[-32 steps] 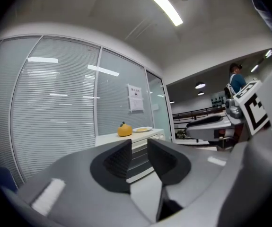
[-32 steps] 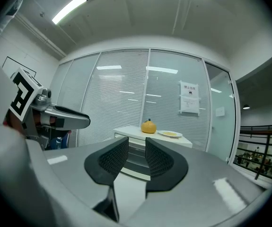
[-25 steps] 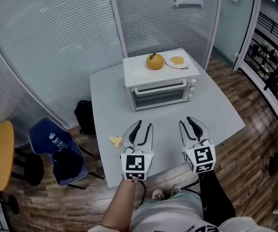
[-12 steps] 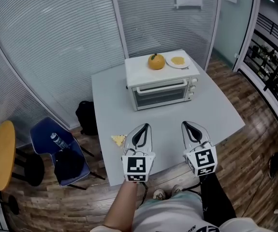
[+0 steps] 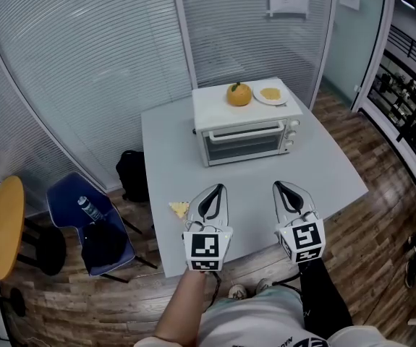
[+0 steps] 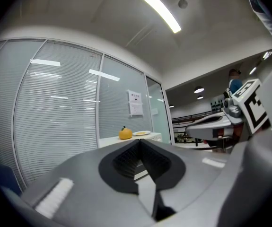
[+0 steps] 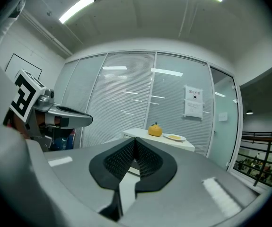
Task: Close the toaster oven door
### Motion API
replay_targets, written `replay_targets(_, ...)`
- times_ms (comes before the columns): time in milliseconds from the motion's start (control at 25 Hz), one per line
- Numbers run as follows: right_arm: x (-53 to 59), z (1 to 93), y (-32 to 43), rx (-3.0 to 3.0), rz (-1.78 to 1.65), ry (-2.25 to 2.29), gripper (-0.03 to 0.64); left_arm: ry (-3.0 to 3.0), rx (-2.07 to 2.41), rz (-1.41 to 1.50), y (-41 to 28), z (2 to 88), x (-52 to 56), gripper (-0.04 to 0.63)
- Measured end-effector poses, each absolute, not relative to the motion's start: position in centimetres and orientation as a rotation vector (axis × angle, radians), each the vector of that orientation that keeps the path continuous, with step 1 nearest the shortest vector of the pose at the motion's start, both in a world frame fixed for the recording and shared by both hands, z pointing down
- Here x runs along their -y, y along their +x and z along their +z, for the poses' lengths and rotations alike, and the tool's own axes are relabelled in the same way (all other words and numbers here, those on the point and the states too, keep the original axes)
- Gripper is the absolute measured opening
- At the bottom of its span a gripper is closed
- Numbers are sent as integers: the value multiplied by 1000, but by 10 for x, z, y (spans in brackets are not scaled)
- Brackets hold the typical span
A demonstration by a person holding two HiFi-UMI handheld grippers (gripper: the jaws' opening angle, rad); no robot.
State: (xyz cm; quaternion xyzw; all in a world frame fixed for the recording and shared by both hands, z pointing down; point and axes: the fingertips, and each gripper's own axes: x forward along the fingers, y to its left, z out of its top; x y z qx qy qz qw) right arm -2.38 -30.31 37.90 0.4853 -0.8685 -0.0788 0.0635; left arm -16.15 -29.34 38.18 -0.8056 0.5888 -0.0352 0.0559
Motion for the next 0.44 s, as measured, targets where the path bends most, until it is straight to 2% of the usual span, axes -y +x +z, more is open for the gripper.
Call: replay_targets(440,305,383,-29,2639,-230,1443,2,-2441,-1804,-131,-166,387,295,57)
